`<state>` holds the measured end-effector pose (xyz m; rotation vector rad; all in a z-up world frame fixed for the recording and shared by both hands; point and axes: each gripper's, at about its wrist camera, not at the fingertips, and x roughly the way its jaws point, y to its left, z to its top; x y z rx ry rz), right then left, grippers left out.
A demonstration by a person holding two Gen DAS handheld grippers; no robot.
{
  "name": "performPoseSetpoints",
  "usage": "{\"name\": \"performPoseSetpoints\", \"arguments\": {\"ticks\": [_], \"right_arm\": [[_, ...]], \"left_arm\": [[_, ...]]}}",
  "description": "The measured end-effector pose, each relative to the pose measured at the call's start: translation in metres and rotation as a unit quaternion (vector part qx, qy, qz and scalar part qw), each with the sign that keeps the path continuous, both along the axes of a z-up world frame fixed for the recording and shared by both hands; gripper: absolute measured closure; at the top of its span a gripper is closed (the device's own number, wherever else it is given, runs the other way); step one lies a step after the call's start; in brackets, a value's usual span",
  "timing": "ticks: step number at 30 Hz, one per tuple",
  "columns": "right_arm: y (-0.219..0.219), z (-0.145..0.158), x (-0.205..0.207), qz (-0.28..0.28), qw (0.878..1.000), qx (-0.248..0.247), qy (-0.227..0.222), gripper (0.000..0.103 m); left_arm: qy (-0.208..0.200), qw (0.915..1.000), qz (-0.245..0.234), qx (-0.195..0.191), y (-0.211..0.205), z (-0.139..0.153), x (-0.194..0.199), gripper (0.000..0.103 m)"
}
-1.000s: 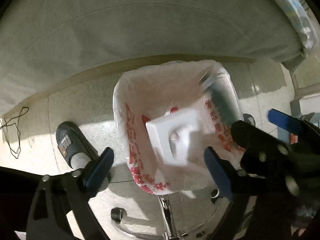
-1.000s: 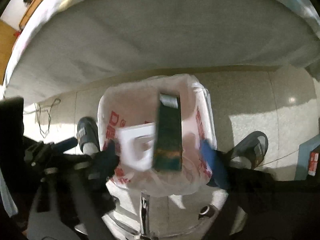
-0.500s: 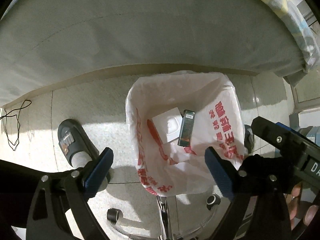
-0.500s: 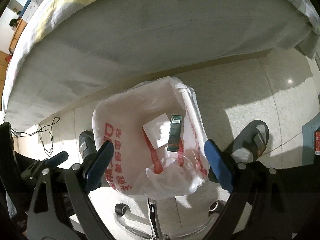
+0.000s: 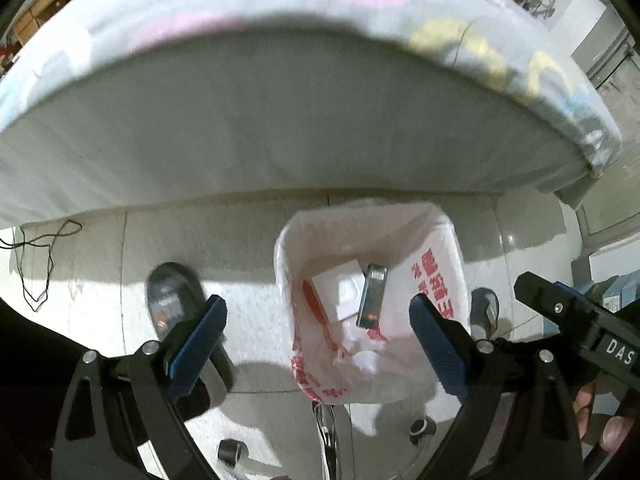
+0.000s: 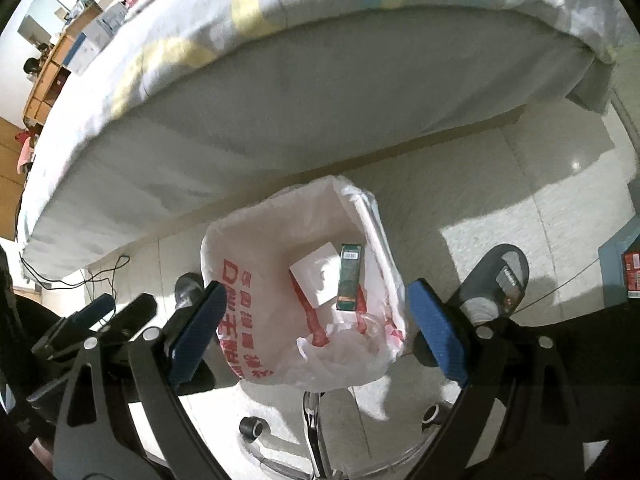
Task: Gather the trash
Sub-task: 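Move both tools back over the bed toward the remaining items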
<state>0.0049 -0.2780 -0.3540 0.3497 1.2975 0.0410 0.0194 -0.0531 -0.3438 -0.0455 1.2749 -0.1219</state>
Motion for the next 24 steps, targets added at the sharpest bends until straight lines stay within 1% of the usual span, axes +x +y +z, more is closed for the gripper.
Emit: {"name": "performPoseSetpoints", "arguments": {"ticks": [4, 7, 11, 12, 14, 15, 18, 22, 24], "right_arm": [[-0.005, 0.012, -0.004, -0.005, 1.000, -0.003, -0.014, 0.013], [-0.005, 0.023, -0.008, -0.001, 0.999, -0.015, -0.028, 0.013], [-0.005, 0.039, -0.011, -0.001, 0.999, -0.016, -0.049, 0.013], [-0.006, 0.048, -0.012, -0.002, 0.998, -0.015, -0.061, 0.013], [-0.008, 0.059, -0.012, -0.005, 0.997, -0.016, -0.076, 0.013], [-0.009, 0.067, -0.012, -0.006, 0.996, -0.017, -0.085, 0.013], [-0.013, 0.088, -0.010, -0.007, 0.994, -0.016, -0.110, 0.013], [-0.014, 0.118, -0.002, -0.001, 0.989, -0.023, -0.145, 0.013], [-0.014, 0.133, 0.002, 0.001, 0.986, -0.026, -0.162, 0.013]], "left_arm": [[-0.024, 0.9997, 0.002, -0.005, 0.005, 0.017, -0.002, 0.013], [-0.044, 0.9990, 0.000, -0.007, 0.006, 0.030, -0.004, 0.013], [-0.081, 0.9967, 0.001, -0.010, 0.007, 0.053, -0.005, 0.013], [-0.096, 0.9954, -0.002, -0.009, 0.006, 0.063, -0.004, 0.013], [-0.110, 0.9939, -0.005, -0.006, 0.006, 0.074, -0.002, 0.010], [-0.123, 0.9923, -0.005, -0.009, 0.005, 0.084, 0.000, 0.009], [-0.146, 0.9891, -0.006, -0.014, 0.006, 0.104, 0.006, 0.008], [-0.162, 0.9864, -0.008, -0.025, 0.008, 0.126, 0.019, 0.008], [-0.171, 0.9850, -0.010, -0.022, 0.009, 0.138, 0.024, 0.008]]}}
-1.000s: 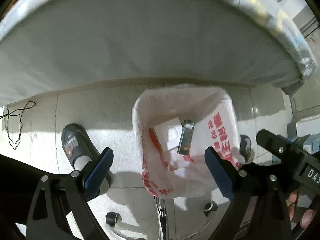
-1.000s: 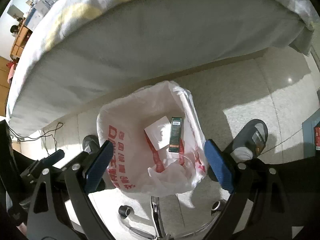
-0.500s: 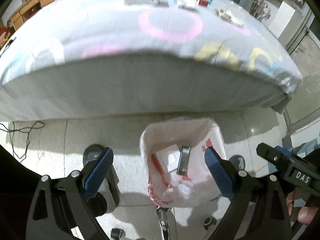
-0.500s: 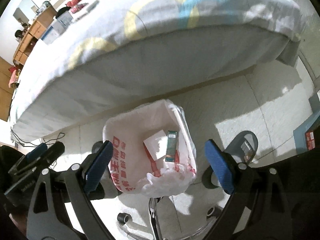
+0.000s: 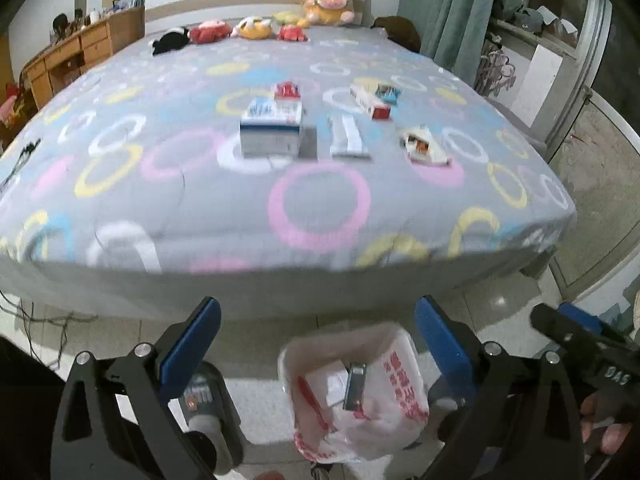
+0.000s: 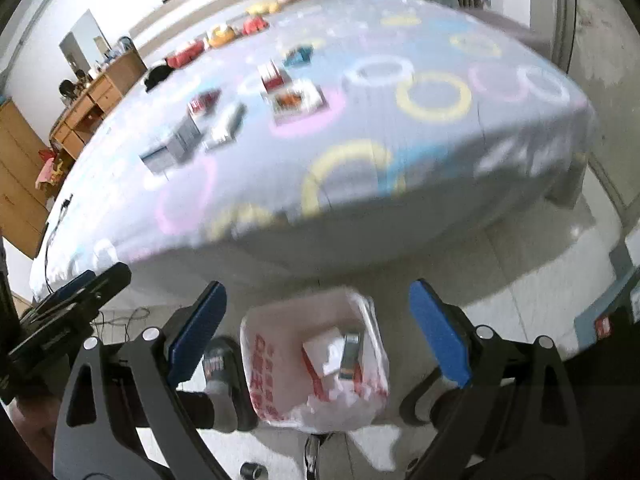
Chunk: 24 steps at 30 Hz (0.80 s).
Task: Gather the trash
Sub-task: 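Move both tools back over the bed toward the remaining items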
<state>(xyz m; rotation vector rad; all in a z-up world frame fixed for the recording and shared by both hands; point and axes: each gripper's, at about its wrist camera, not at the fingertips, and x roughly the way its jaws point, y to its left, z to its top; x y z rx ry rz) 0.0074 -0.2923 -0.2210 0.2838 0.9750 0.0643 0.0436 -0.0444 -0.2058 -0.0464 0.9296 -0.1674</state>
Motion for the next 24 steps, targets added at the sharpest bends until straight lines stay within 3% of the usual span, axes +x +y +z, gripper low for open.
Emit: {"name": "performPoseSetpoints", "arguments": {"ticks": [8, 13, 19, 24], "right_arm": [[0.004, 0.062, 0.024, 0.013, 0.997, -0.016, -0.070, 0.007], [0.011, 0.090, 0.050, 0.027, 0.994, -0.044, -0.094, 0.007], [0.012, 0.113, 0.087, 0.024, 0.993, -0.066, -0.098, 0.007], [0.013, 0.112, 0.126, 0.028, 0.996, -0.059, -0.068, 0.007]], "left_arm": [[-0.052, 0.9984, 0.014, 0.016, 0.010, 0.045, 0.029, 0.008], [-0.051, 0.9985, 0.022, -0.003, 0.023, 0.061, 0.059, 0.008], [-0.045, 0.9988, 0.016, 0.011, 0.022, 0.069, 0.098, 0.008], [-0.018, 0.9996, 0.013, 0.018, 0.022, 0.064, 0.134, 0.008]]}}
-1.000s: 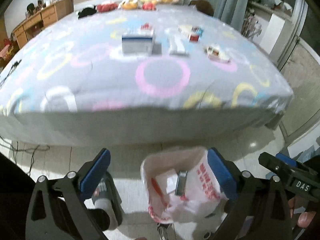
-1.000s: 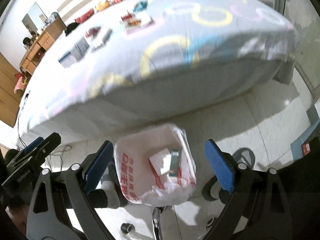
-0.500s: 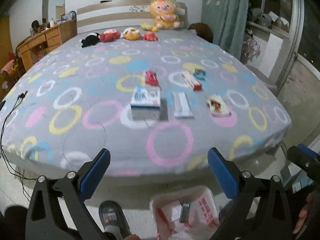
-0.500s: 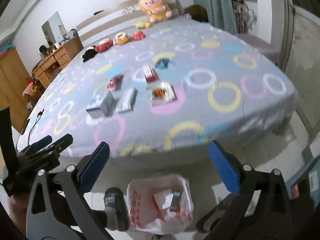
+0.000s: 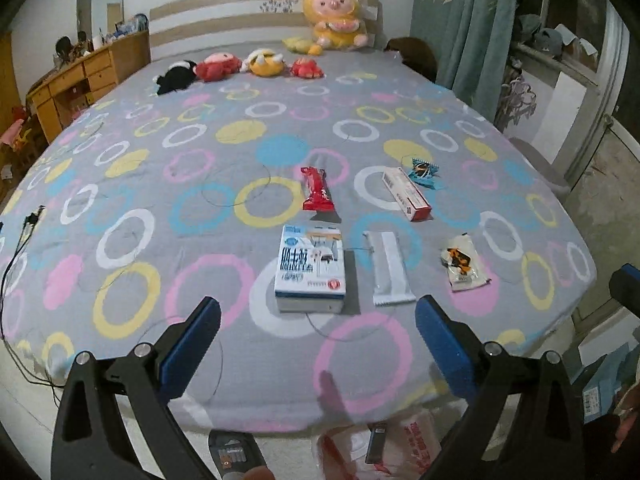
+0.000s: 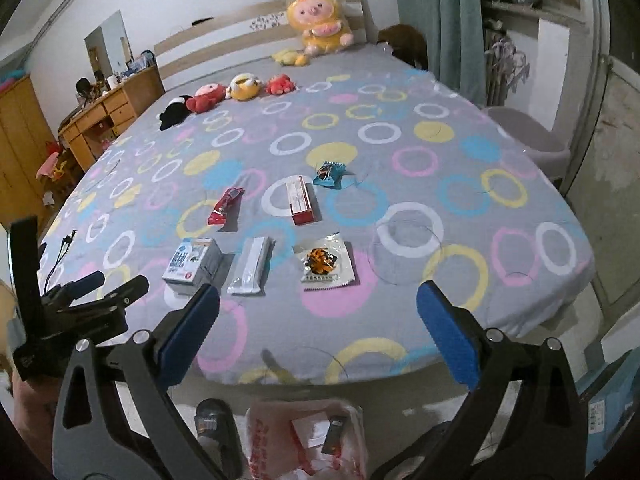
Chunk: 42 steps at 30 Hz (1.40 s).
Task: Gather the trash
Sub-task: 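Move both tools back over the bed toward the remaining items, then grasp the orange snack packet with the right tool while the left tool grasps the milk carton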
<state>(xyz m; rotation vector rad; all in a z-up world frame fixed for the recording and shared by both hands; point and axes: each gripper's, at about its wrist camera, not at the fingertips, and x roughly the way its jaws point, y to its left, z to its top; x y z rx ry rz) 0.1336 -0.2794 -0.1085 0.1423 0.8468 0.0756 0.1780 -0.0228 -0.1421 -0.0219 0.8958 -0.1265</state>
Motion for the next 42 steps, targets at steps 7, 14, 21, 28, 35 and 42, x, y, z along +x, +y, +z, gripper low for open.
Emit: {"name": "performPoseSetpoints", "arguments": {"ticks": [7, 14, 21, 28, 35, 42], "right_arm": [[0.010, -0.026, 0.053, 0.011, 0.999, -0.016, 0.050, 0.007], [0.023, -0.069, 0.101, 0.022, 0.993, -0.038, 0.106, 0.007], [0.025, -0.108, 0.132, 0.019, 0.987, -0.042, 0.154, 0.007], [0.024, -0.133, 0.149, 0.016, 0.983, -0.041, 0.179, 0.007], [0.025, -0.169, 0.167, 0.015, 0.973, -0.044, 0.226, 0.005], [0.034, -0.176, 0.167, 0.024, 0.972, -0.076, 0.219, 0.005]], "left_arm": [[0.043, 0.9990, -0.010, -0.001, 0.004, -0.027, 0.048, 0.008], [0.082, 0.9965, -0.012, -0.011, 0.004, -0.054, 0.076, 0.008], [0.094, 0.9955, -0.011, 0.003, -0.004, -0.066, 0.092, 0.008], [0.120, 0.9926, 0.002, 0.013, -0.001, -0.082, 0.105, 0.008], [0.143, 0.9895, -0.001, 0.023, -0.004, -0.100, 0.112, 0.008], [0.155, 0.9873, 0.016, 0.029, -0.004, -0.124, 0.117, 0.008]]}}
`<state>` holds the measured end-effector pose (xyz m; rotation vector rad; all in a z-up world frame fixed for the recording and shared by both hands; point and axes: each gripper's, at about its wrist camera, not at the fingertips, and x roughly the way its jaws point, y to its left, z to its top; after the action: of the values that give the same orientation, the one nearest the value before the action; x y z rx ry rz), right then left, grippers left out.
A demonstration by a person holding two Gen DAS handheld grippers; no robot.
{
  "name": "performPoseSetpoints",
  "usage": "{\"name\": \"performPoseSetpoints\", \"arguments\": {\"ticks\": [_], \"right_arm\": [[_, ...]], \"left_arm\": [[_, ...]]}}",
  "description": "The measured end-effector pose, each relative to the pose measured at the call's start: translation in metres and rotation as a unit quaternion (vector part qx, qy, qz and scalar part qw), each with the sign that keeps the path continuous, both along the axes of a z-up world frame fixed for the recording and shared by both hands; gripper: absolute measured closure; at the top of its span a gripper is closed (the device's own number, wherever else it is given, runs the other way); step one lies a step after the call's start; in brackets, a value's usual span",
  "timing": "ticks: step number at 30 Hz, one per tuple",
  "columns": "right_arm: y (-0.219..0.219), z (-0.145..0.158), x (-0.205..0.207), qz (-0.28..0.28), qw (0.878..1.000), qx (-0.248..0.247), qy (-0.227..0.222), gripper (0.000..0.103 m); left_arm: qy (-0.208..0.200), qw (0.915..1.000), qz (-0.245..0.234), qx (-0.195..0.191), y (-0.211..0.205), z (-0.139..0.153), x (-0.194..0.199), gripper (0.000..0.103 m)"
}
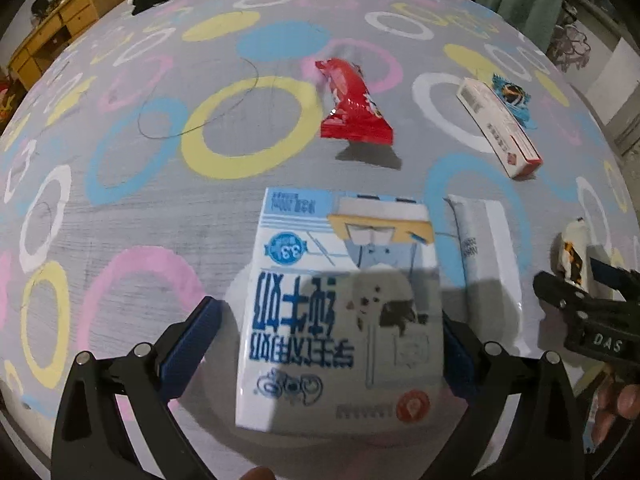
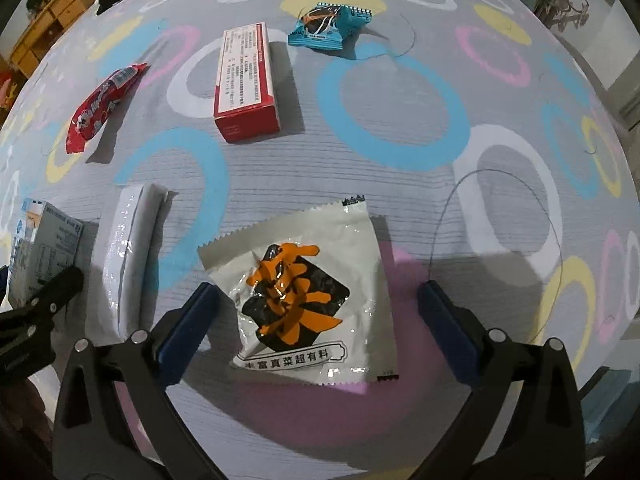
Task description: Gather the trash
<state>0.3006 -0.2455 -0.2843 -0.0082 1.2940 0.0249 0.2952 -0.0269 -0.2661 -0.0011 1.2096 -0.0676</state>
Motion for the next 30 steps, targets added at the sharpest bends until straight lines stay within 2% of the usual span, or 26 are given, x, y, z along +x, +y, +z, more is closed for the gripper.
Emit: {"name": "performPoseSetpoints", "arguments": {"ticks": [4, 7, 10, 12, 14, 22, 30], "right_arm": [[0.002, 0.000, -0.002, 0.002, 1.000, -0.007, -0.002, 0.007], [0.006, 0.001, -0.003, 0.005, 1.000, -0.010, -0.007, 0.017], [0.009, 0.008, -0.008, 0.010, 1.000, -0.013, -0.014, 0.047], [0.012, 0.012, -0.008, 0.010, 1.000, -0.022, -0.015, 0.069], [0.017, 0.013, -0.009, 0.017, 0.999, -0.030, -0.015, 0.084], [0.027, 0.012, -0.007, 0.014, 0.998, -0.055, -0.009, 0.087], [0.028, 0.018, -0.003, 0.009, 0.999, -0.051, -0.009, 0.089]], "left_arm": [[0.003, 1.0000, 0.004, -0.001, -0.002, -0.002, 0.000, 0.008], [0.001, 1.0000, 0.007, 0.000, -0.002, -0.001, 0.000, 0.008], [-0.001, 0.9999, 0.008, 0.006, -0.004, -0.001, 0.000, 0.012], [-0.010, 0.9999, 0.006, 0.007, -0.007, 0.006, 0.000, 0.037], [-0.005, 1.0000, 0.002, -0.006, -0.008, 0.009, -0.002, 0.038], [-0.010, 0.9995, -0.001, -0.028, -0.007, 0.017, -0.007, 0.038], [-0.032, 0.9991, -0.013, -0.025, -0.007, 0.030, -0.012, 0.038]]}}
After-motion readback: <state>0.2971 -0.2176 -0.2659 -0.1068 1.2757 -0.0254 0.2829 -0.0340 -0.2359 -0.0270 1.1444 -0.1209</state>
